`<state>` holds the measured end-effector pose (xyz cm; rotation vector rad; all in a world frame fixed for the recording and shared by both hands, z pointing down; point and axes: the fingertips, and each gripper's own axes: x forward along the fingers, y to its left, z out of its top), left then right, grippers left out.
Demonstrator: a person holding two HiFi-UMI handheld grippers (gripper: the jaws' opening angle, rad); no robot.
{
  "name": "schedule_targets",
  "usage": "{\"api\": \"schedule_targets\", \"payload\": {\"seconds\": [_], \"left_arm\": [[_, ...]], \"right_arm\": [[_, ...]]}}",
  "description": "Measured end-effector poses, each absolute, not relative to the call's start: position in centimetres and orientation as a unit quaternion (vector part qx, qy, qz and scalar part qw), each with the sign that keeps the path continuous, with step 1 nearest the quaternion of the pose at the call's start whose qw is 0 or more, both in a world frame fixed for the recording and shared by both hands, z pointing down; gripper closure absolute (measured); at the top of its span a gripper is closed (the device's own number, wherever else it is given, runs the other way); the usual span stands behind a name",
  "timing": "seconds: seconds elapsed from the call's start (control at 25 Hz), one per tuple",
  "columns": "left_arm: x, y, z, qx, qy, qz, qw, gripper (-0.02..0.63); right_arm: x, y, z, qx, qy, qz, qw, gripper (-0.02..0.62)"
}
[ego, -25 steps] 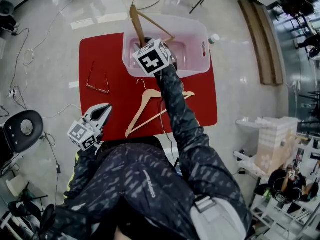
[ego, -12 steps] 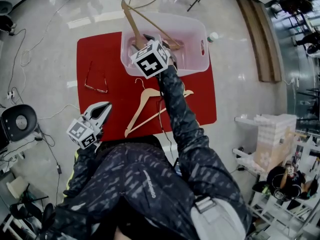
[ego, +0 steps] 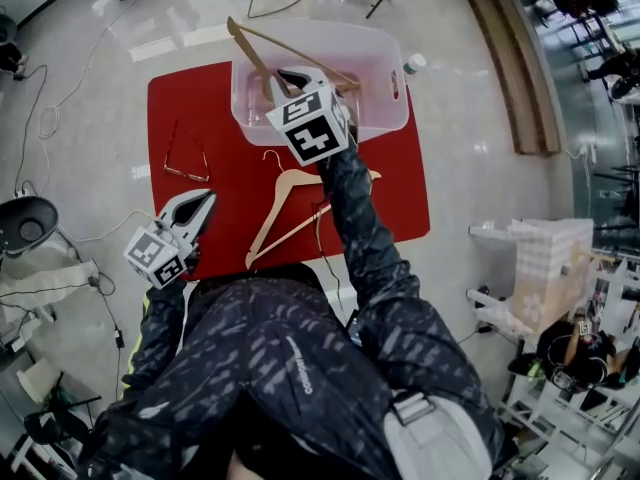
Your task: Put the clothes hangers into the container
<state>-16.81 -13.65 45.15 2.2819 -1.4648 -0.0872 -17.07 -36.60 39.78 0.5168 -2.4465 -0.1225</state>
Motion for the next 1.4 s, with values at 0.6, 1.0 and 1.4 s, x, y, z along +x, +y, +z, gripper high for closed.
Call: {"api": "schedule_targets", "payload": {"seconds": [0.6, 1.0, 1.4], "left_arm": [[-14.4, -13.8, 43.1, 0.825, -0.529, -0.025, 0.199, 0.595], [-11.3, -13.0, 41.6, 0.832, -0.523, -0.024, 0.184, 0.595], [-9.3, -12.5, 41.2, 0.839, -0.510, -0.036, 0.186, 0.595]], "right_arm": [[-11.4, -31.2, 37.6, 0.179, -0.938, -0.045, 0.294, 0.572], [-6.7, -26.5, 38.0, 0.169, -0.939, -0.033, 0.298, 0.572], [-2.1, -22.5, 40.3, 0.170, -0.934, -0.015, 0.314, 0.571]]}}
